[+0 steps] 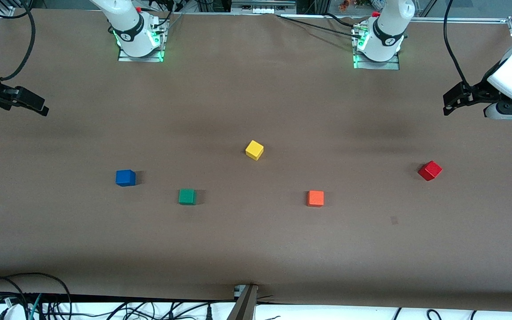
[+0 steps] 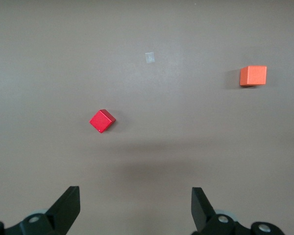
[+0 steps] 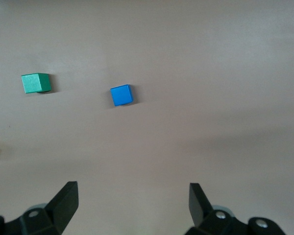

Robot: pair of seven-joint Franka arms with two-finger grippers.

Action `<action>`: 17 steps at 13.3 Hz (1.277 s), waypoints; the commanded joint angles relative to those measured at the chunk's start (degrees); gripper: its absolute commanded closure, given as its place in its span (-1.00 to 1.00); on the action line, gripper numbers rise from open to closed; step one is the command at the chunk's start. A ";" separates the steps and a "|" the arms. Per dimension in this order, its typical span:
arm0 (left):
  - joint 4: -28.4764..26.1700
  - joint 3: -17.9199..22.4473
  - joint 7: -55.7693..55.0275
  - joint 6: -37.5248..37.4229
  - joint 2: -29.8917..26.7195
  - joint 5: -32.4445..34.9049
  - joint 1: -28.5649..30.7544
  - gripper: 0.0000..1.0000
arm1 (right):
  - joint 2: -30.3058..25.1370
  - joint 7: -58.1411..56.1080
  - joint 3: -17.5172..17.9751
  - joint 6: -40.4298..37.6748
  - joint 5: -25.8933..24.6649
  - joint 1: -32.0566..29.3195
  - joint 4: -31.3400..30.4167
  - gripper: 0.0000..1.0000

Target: Pass red block to right arm, stack on blue

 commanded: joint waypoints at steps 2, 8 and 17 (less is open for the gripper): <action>1.91 0.24 -0.92 -1.46 0.65 0.09 -0.14 -1.00 | 0.36 0.19 0.04 -0.27 -0.55 0.38 1.10 -1.00; 2.09 0.24 -0.48 -4.54 2.05 0.18 0.30 -1.00 | 0.36 0.19 0.04 -0.27 -0.55 0.47 1.10 -1.00; 1.57 0.24 25.68 0.45 15.31 5.71 5.30 -1.00 | 0.36 0.19 0.04 -0.27 -0.55 1.09 1.10 -1.00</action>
